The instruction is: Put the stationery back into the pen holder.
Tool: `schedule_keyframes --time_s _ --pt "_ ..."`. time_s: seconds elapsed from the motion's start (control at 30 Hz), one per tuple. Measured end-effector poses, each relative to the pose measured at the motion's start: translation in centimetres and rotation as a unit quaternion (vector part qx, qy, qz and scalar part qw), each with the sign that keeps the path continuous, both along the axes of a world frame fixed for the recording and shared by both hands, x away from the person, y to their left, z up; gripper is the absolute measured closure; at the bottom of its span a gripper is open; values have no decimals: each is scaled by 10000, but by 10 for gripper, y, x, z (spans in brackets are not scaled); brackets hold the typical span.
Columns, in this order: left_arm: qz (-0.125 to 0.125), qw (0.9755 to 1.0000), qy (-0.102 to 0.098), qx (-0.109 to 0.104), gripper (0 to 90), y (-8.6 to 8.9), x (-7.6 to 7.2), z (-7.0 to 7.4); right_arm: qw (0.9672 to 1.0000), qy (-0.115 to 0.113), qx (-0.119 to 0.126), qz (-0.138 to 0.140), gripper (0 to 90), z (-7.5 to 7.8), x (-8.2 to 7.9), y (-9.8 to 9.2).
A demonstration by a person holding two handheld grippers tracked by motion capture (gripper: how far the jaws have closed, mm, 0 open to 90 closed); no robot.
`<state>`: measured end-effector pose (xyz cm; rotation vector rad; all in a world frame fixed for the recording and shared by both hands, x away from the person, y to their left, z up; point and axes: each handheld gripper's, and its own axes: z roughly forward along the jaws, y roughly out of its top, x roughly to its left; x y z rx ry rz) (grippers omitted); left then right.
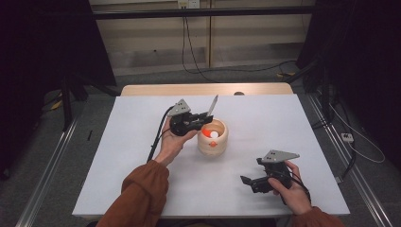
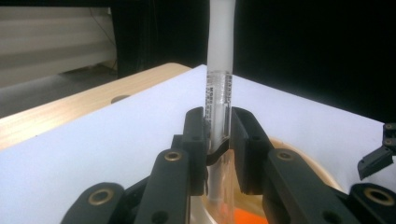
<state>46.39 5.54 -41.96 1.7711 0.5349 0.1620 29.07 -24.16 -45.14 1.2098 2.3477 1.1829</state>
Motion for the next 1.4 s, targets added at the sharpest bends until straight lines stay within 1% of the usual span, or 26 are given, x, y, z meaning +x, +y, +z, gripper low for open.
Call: schedule_keyframes --time_s 0.07,0.1,0.13,0.17,0.27,0.37,0.43,0.57,0.7,0.8,0.9,1.0,1.07,1.13,1.2,1.23,1.3,1.4 --pt "2 10000 0 84 768 -1 -1 -1 10000 0 2 2 67 0 0 0" --pt "-39 9999 10 142 768 -1 -1 -1 10000 -3 4 6 67 0 0 0" --pt "-40 9999 35 160 768 -2 -1 -2 10000 -2 4 1 66 0 0 0" --pt "-35 9998 13 185 768 -2 -2 -3 10000 -2 -4 -4 67 0 0 0" --pt "-47 9998 24 191 760 -3 -2 -3 10000 -5 2 -8 67 0 0 0" --pt "-99 9995 51 280 757 -3 -3 -3 10000 -2 2 -9 66 0 0 0" --pt "-91 9996 61 245 732 -4 -4 -3 10000 2 5 -14 66 0 1 0" --pt "-133 9995 111 281 654 -7 -6 -1 10000 1 5 -13 66 0 1 0" --pt "-167 9993 151 284 530 -10 -9 1 10000 10 9 -20 66 0 1 0" --pt "-161 9992 83 350 467 -12 -12 3 10000 3 18 -27 66 0 1 -1" --pt "-16 9994 78 329 361 -11 -13 6 10000 -4 32 -32 66 0 1 -1" --pt "46 9995 96 293 314 -9 -13 9 10000 -18 47 -64 66 0 1 -1" --pt "136 9991 46 390 280 -6 -13 11 9999 -40 55 -80 66 0 1 -2" --pt "211 9985 44 498 230 -3 -14 13 9999 -42 57 -103 66 0 1 -2" --pt "288 9974 104 650 163 -1 -15 15 9999 -47 64 -130 66 0 1 -3" --pt "275 9967 109 759 133 0 -17 17 9999 -61 64 -142 66 0 1 -3" --pt "310 9954 105 900 104 3 -20 19 9998 -76 78 -169 64 0 1 -4" --pt "322 9954 166 888 78 8 -23 21 9997 -94 82 -232 60 0 1 -4"
